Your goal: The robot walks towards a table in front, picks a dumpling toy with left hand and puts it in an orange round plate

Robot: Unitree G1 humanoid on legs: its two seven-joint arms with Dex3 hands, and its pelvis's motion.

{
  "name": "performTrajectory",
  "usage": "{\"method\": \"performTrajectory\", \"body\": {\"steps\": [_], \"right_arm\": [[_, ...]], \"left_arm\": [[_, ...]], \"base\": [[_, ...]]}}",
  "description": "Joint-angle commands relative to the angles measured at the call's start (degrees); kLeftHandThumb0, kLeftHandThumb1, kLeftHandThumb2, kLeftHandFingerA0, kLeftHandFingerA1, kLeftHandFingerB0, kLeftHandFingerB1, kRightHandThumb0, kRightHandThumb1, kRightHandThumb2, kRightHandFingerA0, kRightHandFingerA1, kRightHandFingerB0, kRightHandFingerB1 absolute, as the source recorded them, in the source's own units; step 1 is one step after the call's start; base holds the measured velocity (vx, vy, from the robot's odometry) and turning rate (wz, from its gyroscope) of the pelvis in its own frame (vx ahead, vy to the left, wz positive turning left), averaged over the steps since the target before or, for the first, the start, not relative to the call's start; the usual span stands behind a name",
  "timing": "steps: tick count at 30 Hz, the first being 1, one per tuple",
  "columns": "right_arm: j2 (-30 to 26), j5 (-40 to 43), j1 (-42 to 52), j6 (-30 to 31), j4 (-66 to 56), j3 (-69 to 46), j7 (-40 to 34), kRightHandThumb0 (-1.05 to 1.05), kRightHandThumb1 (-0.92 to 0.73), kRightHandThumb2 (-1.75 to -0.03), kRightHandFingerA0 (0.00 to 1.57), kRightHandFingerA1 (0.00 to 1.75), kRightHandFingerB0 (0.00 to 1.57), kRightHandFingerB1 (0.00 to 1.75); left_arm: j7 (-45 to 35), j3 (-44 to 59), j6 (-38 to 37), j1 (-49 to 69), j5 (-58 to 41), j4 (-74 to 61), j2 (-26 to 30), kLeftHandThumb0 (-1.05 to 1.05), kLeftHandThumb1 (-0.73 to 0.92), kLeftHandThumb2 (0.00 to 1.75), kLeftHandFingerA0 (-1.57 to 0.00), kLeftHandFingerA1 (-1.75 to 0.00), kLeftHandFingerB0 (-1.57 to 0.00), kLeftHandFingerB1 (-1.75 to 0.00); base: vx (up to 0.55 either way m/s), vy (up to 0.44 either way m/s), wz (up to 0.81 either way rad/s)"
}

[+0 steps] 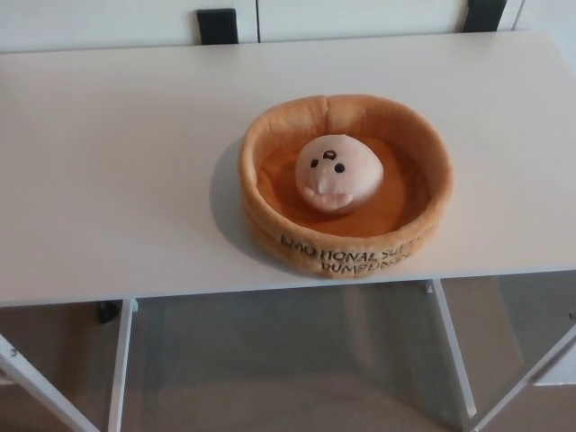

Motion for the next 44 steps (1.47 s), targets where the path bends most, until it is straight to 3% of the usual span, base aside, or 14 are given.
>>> {"method": "performTrajectory", "body": {"steps": [1,7,13,14,17,21,22,25,26,32,33,34,35,44], "right_arm": [[-2.7,-0.7,0.1,1.3,0.9,0.3,-0.5,-0.34,-0.58,-0.57,0.59,0.46,0.47,0.38],[-1.7,-0.5,0.6,1.7,0.8,0.4,-0.5,-0.34,-0.59,-0.57,0.57,0.45,0.46,0.38],[-0.6,-1.2,3.8,0.4,1.0,1.5,-0.8,-0.35,-0.60,-0.57,0.58,0.45,0.44,0.37],[-0.6,-1.0,4.2,0.2,1.0,1.3,-0.6,-0.33,-0.60,-0.58,0.57,0.46,0.44,0.37],[-0.9,-1.2,4.1,-0.1,1.2,1.6,-0.6,-0.36,-0.59,-0.57,0.61,0.46,0.43,0.36],[-0.8,-1.3,2.6,-0.2,0.9,1.9,-0.3,-0.43,-0.50,-0.75,0.56,0.56,0.36,0.46],[-0.9,-1.2,2.5,-0.3,0.8,1.9,-0.4,-0.44,-0.50,-0.76,0.56,0.56,0.37,0.46],[-0.9,-0.8,2.7,-0.5,0.9,1.7,-0.7,-0.43,-0.49,-0.75,0.55,0.55,0.37,0.46],[-0.8,-0.7,2.6,-0.3,1.0,1.7,-0.7,-0.35,-0.58,-0.57,0.59,0.46,0.45,0.37],[-1.2,-0.5,2.0,-0.5,0.7,1.8,0.0,-0.34,-0.60,-0.58,0.58,0.47,0.42,0.37],[-1.3,-0.9,1.7,-0.5,0.4,2.2,-0.1,-0.44,-0.49,-0.76,0.53,0.56,0.37,0.47],[-1.3,-1.1,1.6,-0.5,0.3,2.4,-0.2,-0.44,-0.49,-0.76,0.53,0.56,0.37,0.47],[-1.3,-1.0,1.3,-0.3,0.4,2.4,0.1,-0.37,-0.60,-0.58,0.56,0.44,0.43,0.37],[-1.3,-0.5,0.9,0.0,0.6,2.0,0.8,-0.37,-0.62,-0.58,0.52,0.44,0.42,0.37]], "left_arm": [[8.6,-18.0,-3.7,-10.9,19.9,24.4,11.2,-0.34,0.56,0.57,-0.77,-0.53,-0.61,-0.45],[18.9,-25.4,-0.3,-23.6,20.7,45.9,9.0,-0.35,0.64,0.59,-0.62,-0.54,-0.57,-0.44],[31.3,-16.3,-2.5,-27.4,6.6,65.0,3.2,-0.31,0.51,0.55,-0.69,-0.51,-0.58,-0.44],[31.5,-16.0,-4.1,-27.3,5.7,66.9,2.7,-0.38,0.43,0.75,-0.70,-0.64,-0.43,-0.51],[30.6,-15.6,-7.7,-28.2,4.0,71.2,2.0,-0.41,0.43,0.73,-0.70,-0.59,-0.42,-0.48],[28.7,-15.3,-11.4,-30.7,2.7,73.4,2.8,-0.46,0.45,0.77,-0.57,-0.56,-0.42,-0.49],[28.5,-15.0,-11.9,-30.8,2.2,73.4,2.8,-0.37,0.58,0.58,-0.66,-0.47,-0.49,-0.38],[28.0,-14.2,-13.0,-31.6,0.9,74.8,2.6,-0.38,0.61,0.58,-0.65,-0.45,-0.48,-0.38],[28.0,-14.7,-13.6,-32.3,1.2,75.9,2.8,-0.42,0.65,0.59,-0.56,-0.42,-0.45,-0.36],[29.6,-16.4,-16.4,-34.3,0.9,79.8,2.6,-0.42,0.70,0.61,-0.54,-0.43,-0.45,-0.37],[30.1,-16.7,-16.5,-34.7,0.9,80.1,2.6,-0.39,0.69,0.60,-0.54,-0.43,-0.45,-0.37],[30.4,-17.0,-16.7,-35.0,0.8,80.4,2.6,-0.39,0.69,0.60,-0.54,-0.43,-0.45,-0.37],[29.7,-17.4,-17.5,-35.1,0.6,80.3,3.0,-0.40,0.69,0.60,-0.54,-0.44,-0.44,-0.37],[29.8,-19.1,-18.5,-35.5,-0.6,81.2,3.3,-0.40,0.66,0.60,-0.54,-0.43,-0.44,-0.36]], "base": [[0.00,0.000,0.00],[0.00,0.000,0.00],[0.00,0.000,0.00],[0.00,0.000,0.00],[0.00,0.000,0.00],[0.00,0.000,0.00],[0.00,0.000,0.00],[0.00,0.000,0.00],[0.00,0.000,0.00],[0.00,0.000,0.00],[0.00,0.000,0.00],[0.00,0.000,0.00],[0.00,0.000,0.00],[0.00,0.000,0.00]]}}
